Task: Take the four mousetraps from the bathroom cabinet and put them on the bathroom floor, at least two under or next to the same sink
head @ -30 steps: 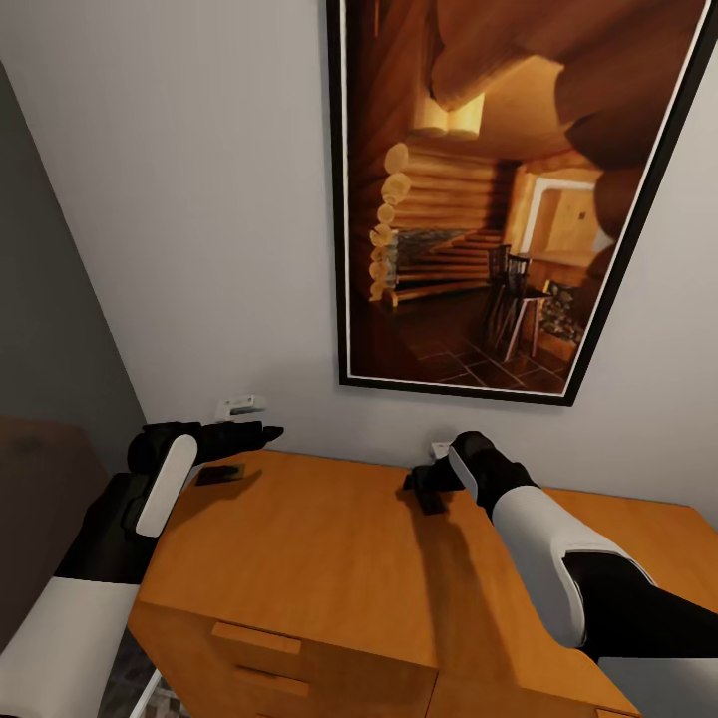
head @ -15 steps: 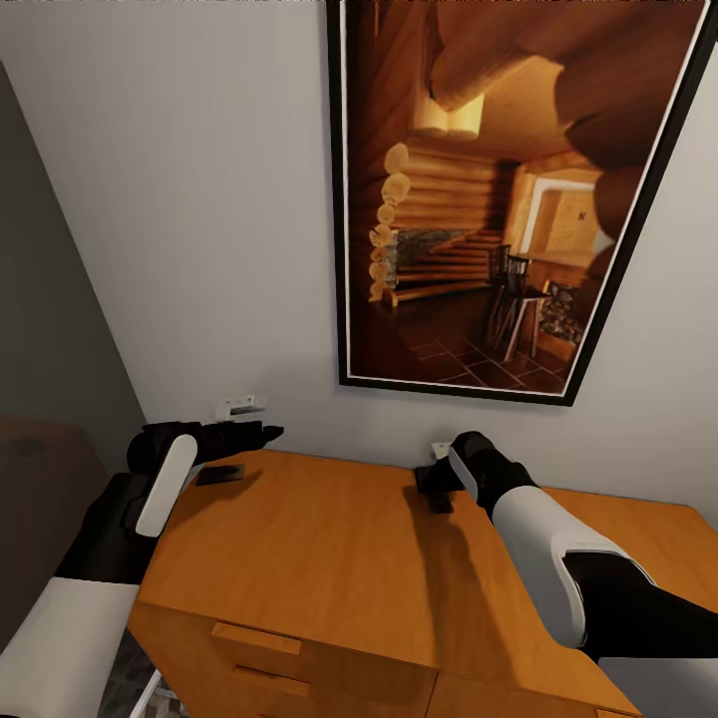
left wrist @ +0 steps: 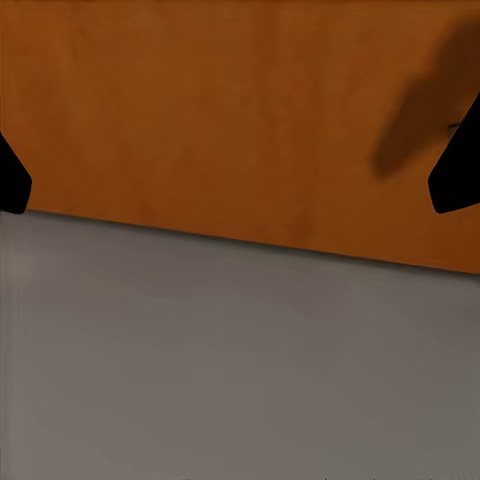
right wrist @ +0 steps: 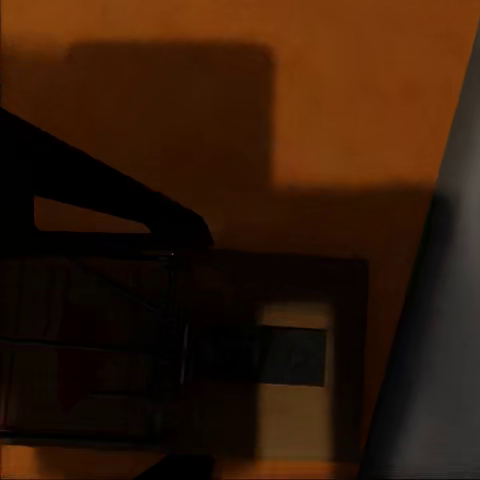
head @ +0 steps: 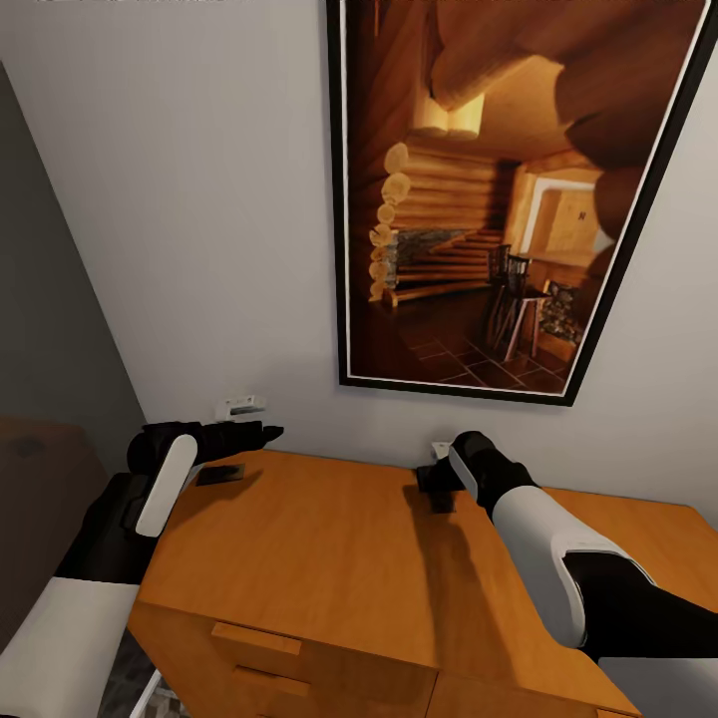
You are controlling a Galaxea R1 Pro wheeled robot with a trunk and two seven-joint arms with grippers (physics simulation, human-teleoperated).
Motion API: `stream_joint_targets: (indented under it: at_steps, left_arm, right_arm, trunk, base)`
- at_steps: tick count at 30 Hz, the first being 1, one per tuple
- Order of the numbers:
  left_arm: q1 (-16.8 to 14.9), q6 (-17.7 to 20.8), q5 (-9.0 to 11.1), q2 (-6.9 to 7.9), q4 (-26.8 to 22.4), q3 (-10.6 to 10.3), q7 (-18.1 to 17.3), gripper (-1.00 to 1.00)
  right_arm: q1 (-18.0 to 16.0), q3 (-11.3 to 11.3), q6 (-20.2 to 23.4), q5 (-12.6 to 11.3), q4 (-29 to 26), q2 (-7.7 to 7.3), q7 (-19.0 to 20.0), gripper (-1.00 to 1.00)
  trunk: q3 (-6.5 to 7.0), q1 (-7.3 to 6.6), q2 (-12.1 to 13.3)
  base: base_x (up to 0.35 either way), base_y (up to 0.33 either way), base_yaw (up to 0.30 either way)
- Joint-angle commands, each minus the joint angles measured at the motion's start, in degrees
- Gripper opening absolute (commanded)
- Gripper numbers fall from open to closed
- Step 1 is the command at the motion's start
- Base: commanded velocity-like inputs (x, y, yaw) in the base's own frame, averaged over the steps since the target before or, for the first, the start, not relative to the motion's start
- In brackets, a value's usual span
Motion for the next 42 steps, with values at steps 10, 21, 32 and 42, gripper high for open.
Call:
stream_joint_targets:
  at_steps: [10, 21, 32, 42]
  left_arm:
    - [-0.05, 0.2, 0.51, 0.06, -0.06, -0.09, 0.69, 1.0]
    - [-0.05, 0.26, 0.46, 0.06, -0.06, -0.09, 0.53, 1.0]
    - [-0.05, 0.26, 0.34, 0.06, -0.06, -0.09, 0.46, 1.0]
    - [-0.05, 0.26, 0.33, 0.06, -0.06, -0.09, 0.46, 1.0]
  right_arm:
    - [0.0, -0.29, 3.89, 2.23, 1.21, 0.31, -0.16, -1.0]
    - [0.0, -0.42, 8.97, 2.27, -5.56, 0.69, -0.2, -1.0]
    - [0.0, -0.42, 9.14, 2.3, -6.03, 0.63, -0.2, -1.0]
    - [0.0, -0.42, 9.08, 2.29, -6.03, 0.65, -0.2, -1.0]
  trunk:
    - [-0.09, 0.01, -0.05]
    - [-0.09, 0.01, -0.05]
    - [-0.09, 0.01, -0.05]
    - [-0.09, 0.01, -0.05]
  base:
    - [0.0, 0.0, 0.0]
    - [-0.012, 0.0, 0.0]
    - [-0.253, 0.0, 0.0]
    - [-0.333, 0.0, 0.0]
